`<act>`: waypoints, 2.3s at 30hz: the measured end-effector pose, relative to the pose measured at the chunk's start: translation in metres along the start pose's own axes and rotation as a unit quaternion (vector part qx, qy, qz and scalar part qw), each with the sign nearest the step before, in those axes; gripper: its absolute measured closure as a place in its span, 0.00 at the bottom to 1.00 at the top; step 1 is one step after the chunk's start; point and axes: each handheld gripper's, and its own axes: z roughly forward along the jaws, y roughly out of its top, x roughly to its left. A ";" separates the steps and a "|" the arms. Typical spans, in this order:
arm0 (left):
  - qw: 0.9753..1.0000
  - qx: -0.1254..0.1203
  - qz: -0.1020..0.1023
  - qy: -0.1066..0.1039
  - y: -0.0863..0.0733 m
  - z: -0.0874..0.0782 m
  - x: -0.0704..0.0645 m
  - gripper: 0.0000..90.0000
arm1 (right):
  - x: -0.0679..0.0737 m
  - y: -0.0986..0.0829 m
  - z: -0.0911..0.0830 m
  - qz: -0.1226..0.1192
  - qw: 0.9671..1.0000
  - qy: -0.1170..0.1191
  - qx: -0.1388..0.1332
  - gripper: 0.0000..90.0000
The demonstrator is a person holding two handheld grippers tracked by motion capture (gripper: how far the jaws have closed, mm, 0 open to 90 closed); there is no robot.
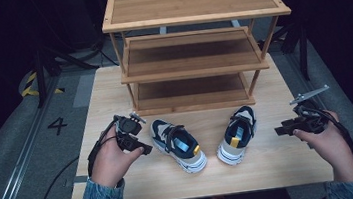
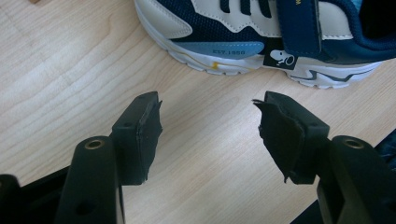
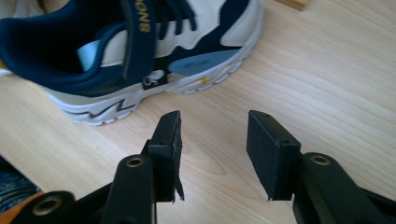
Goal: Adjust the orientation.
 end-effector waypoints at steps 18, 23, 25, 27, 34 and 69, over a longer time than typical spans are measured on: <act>0.996 -0.043 0.070 -0.018 0.018 -0.008 -0.040 0.35 | 0.000 -0.005 0.003 0.010 1.000 -0.009 -0.003 0.60; 0.992 -0.043 0.105 -0.050 0.024 -0.009 -0.063 0.33 | 0.001 -0.009 0.007 0.012 1.000 -0.008 0.006 0.60; 0.990 -0.047 0.115 -0.059 0.025 -0.010 -0.070 0.33 | 0.001 -0.010 0.006 0.012 1.000 -0.009 0.003 0.60; 0.988 -0.056 0.132 -0.064 0.028 -0.011 -0.077 0.33 | 0.002 -0.010 0.006 0.012 1.000 -0.010 0.003 0.60; 0.981 -0.056 0.169 -0.079 0.041 0.001 -0.095 0.38 | 0.002 -0.017 0.009 0.016 1.000 -0.009 0.011 0.60; 0.983 0.020 0.145 -0.109 0.057 0.060 -0.103 0.77 | 0.004 -0.022 0.016 0.014 1.000 -0.012 0.020 0.58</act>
